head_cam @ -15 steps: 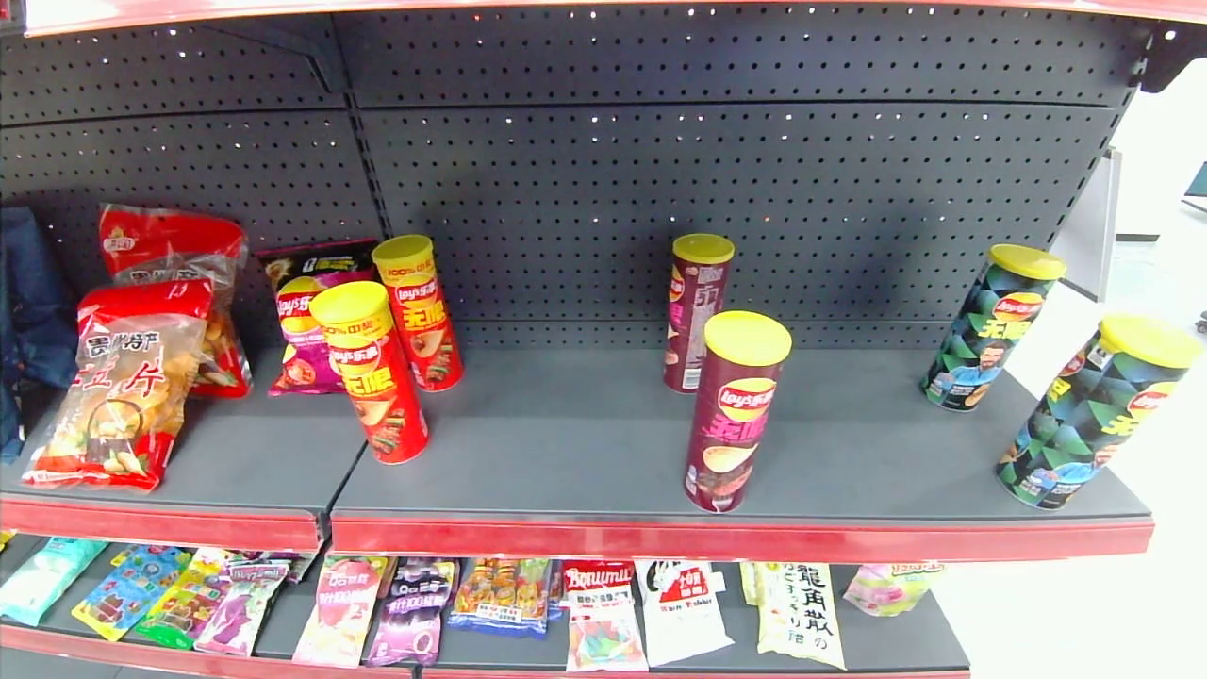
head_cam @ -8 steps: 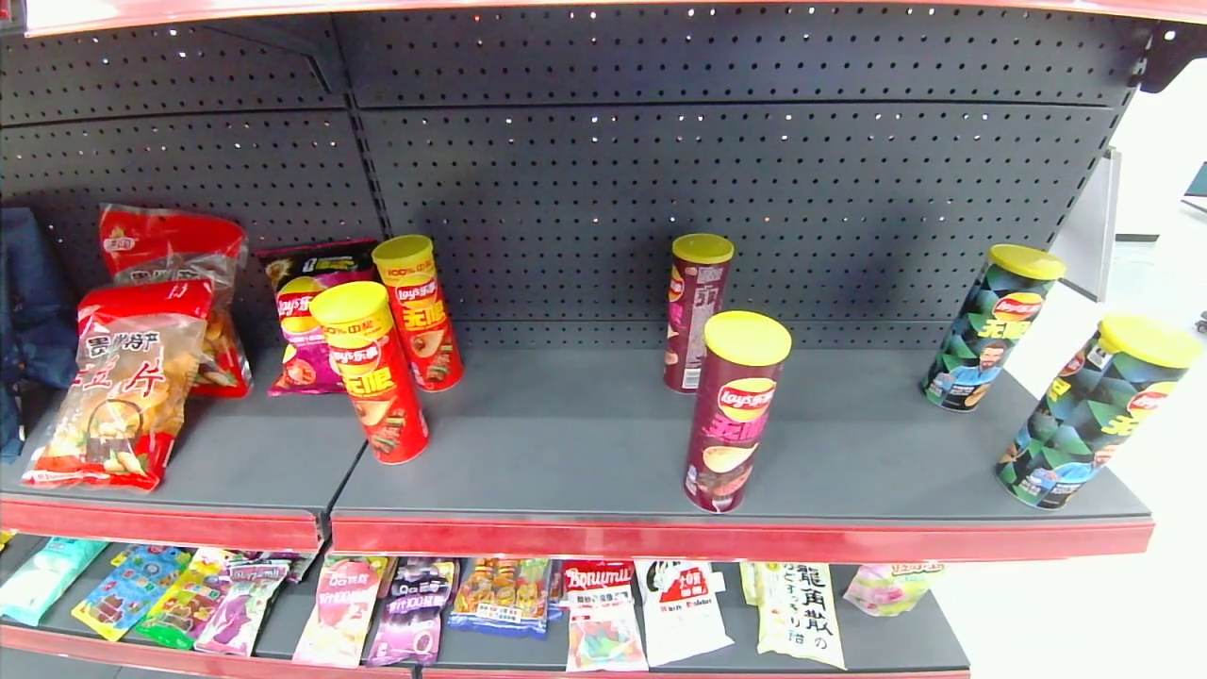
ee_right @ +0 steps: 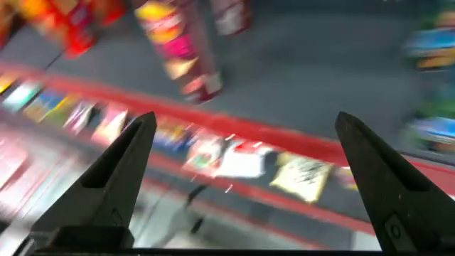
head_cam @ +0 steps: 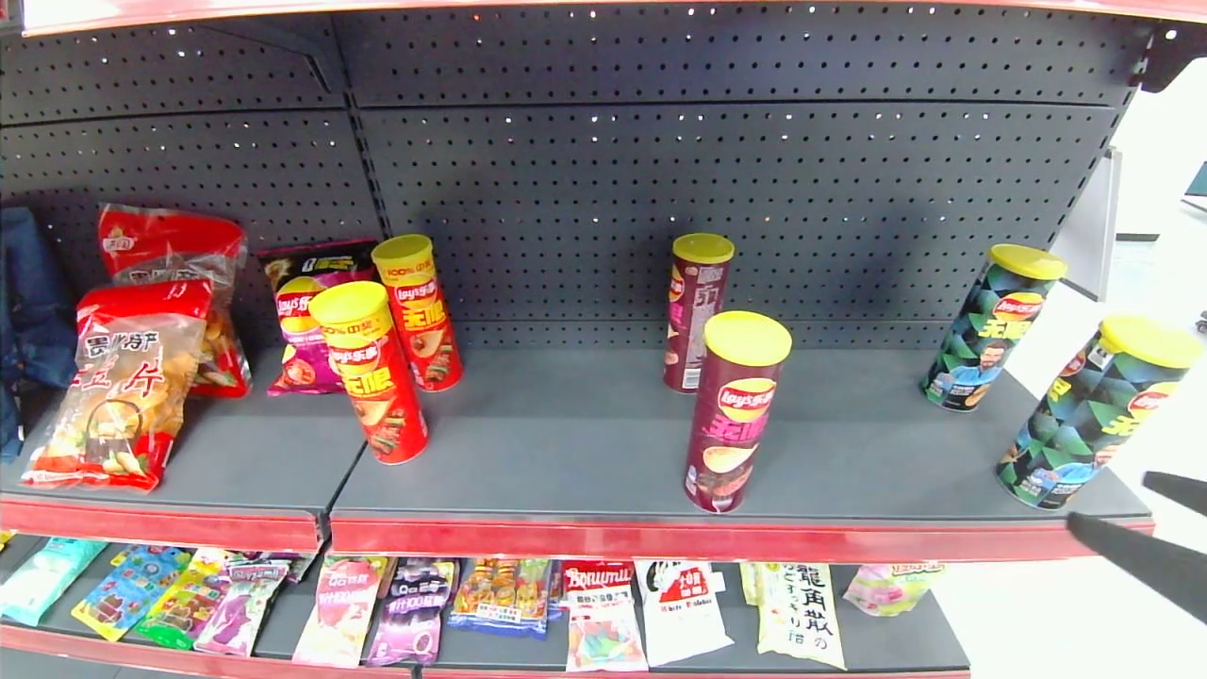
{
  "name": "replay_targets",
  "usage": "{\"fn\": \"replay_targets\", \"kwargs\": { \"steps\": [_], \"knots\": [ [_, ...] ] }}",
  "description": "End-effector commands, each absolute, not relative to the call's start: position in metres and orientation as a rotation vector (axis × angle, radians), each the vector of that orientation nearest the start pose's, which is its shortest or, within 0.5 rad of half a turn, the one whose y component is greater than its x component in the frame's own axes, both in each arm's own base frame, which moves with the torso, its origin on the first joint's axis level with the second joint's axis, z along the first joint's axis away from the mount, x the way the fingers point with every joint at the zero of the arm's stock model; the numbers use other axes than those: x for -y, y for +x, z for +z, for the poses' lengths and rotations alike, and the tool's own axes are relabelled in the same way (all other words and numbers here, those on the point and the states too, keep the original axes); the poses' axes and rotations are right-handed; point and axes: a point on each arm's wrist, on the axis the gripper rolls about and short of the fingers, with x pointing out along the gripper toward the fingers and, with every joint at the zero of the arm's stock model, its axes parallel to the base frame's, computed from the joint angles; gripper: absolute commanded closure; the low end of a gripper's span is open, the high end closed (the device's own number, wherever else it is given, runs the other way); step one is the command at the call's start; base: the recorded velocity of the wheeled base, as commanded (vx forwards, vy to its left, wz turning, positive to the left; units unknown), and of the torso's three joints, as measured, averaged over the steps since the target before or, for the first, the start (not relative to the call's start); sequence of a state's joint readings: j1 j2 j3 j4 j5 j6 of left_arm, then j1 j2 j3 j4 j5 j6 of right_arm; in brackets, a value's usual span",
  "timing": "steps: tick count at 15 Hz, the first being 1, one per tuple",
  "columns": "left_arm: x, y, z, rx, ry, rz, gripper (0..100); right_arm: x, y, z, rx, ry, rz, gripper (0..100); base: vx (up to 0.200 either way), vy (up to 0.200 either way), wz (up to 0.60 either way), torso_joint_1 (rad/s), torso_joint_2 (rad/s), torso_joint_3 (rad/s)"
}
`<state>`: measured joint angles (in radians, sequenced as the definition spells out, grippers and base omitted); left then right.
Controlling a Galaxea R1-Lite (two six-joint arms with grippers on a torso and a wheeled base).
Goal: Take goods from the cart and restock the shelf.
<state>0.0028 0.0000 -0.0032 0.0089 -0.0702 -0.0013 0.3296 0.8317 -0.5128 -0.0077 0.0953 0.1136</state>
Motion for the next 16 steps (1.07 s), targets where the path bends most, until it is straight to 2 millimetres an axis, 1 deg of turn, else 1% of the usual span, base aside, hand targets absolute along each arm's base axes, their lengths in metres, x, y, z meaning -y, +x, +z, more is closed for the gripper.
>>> {"fn": "replay_targets", "kwargs": {
  "steps": [1, 2, 3, 4, 7, 8, 9, 11, 12, 13, 16],
  "knots": [
    [0.002, -0.023, 0.075, -0.008, -0.002, -0.067, 0, -0.072, 0.136, 0.187, -0.605, 0.034, 0.511, 0, 0.0, 0.0, 0.0, 0.0, 0.0, 0.0],
    [0.002, -0.023, 0.075, -0.008, -0.002, -0.067, 0, -0.078, 0.148, 0.179, -0.654, 0.036, 0.498, 0, 0.0, 0.0, 0.0, 0.0, 0.0, 0.0],
    [0.002, -0.023, 0.075, -0.008, -0.002, -0.067, 0, -0.084, 0.164, 0.163, -0.725, 0.036, 0.461, 0, 0.0, 0.0, 0.0, 0.0, 0.0, 0.0],
    [0.002, -0.023, 0.075, -0.008, -0.002, -0.067, 0, -0.086, 0.174, 0.154, -0.759, 0.033, 0.439, 0, 0.0, 0.0, 0.0, 0.0, 0.0, 0.0],
    [0.002, -0.023, 0.075, -0.006, -0.002, -0.067, 0, -0.094, 0.195, 0.14, -0.828, 0.022, 0.416, 0, 0.0, 0.0, 0.0, 0.0, 0.0, 0.0],
    [0.002, -0.023, 0.075, -0.006, -0.002, -0.067, 0, -0.099, 0.205, 0.135, -0.848, 0.013, 0.395, 0, 0.0, 0.0, 0.0, 0.0, 0.0, 0.0],
    [0.002, -0.023, 0.075, -0.006, -0.002, -0.067, 0, -0.101, 0.212, 0.134, -0.847, 0.008, 0.383, 0, 0.0, 0.0, 0.0, 0.0, 0.0, 0.0],
    [0.002, -0.023, 0.075, -0.006, -0.002, -0.067, 0, -0.109, 0.234, 0.129, -0.851, -0.018, 0.324, 0, 0.0, 0.0, 0.0, 0.0, 0.0, 0.0],
    [0.002, -0.023, 0.075, -0.006, -0.002, -0.067, 0, -0.112, 0.241, 0.128, -0.848, -0.031, 0.299, 0, 0.0, 0.0, 0.0, 0.0, 0.0, 0.0],
    [0.002, -0.023, 0.075, -0.006, -0.002, -0.067, 0, -0.115, 0.247, 0.127, -0.848, -0.038, 0.291, 0, 0.0, 0.0, 0.0, 0.0, 0.0, 0.0],
    [0.002, -0.023, 0.075, -0.008, -0.002, -0.067, 0, -0.114, 0.254, 0.119, -0.87, -0.045, 0.273, 0, 0.0, 0.0, 0.0, 0.0, 0.0, 0.0]
  ]
}}
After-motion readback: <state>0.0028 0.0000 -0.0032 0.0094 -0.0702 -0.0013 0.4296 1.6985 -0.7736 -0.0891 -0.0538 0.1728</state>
